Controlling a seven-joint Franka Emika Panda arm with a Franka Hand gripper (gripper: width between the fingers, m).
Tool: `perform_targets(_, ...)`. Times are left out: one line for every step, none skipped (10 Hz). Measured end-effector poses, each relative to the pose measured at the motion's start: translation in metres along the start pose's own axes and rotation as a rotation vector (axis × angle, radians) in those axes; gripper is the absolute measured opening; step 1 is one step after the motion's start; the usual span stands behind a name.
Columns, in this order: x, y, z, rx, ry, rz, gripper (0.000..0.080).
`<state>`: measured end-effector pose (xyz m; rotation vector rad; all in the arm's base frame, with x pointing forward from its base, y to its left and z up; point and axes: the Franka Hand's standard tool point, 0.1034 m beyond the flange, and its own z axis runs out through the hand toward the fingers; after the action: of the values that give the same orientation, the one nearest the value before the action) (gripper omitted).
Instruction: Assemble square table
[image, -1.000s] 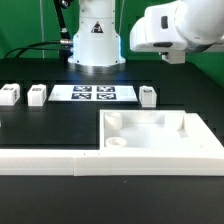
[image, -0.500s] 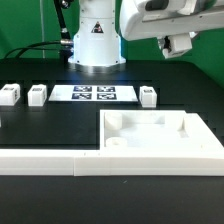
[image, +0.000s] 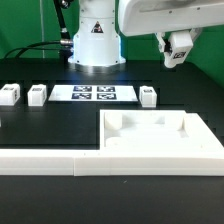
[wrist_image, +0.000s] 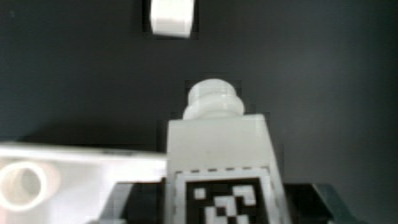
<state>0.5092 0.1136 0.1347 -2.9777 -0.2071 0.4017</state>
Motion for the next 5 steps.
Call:
perform_targets(0.029,0.008,-0.017,0.003,0.087,-0.024,0.0287)
perform_targets(0.051,0.011,-0.036,-0.010,0.184,-0.059,0.0287)
perform_targets(0.064,0.012,-0.045,-0.017,0.240,-0.082,0.0287)
perform_targets(0.069,0.015,-0.045,-0.033,0.344,-0.076,0.0287)
perform_targets(0.066,0.018,-0.042,-0.047,0.407,-0.074,0.0287)
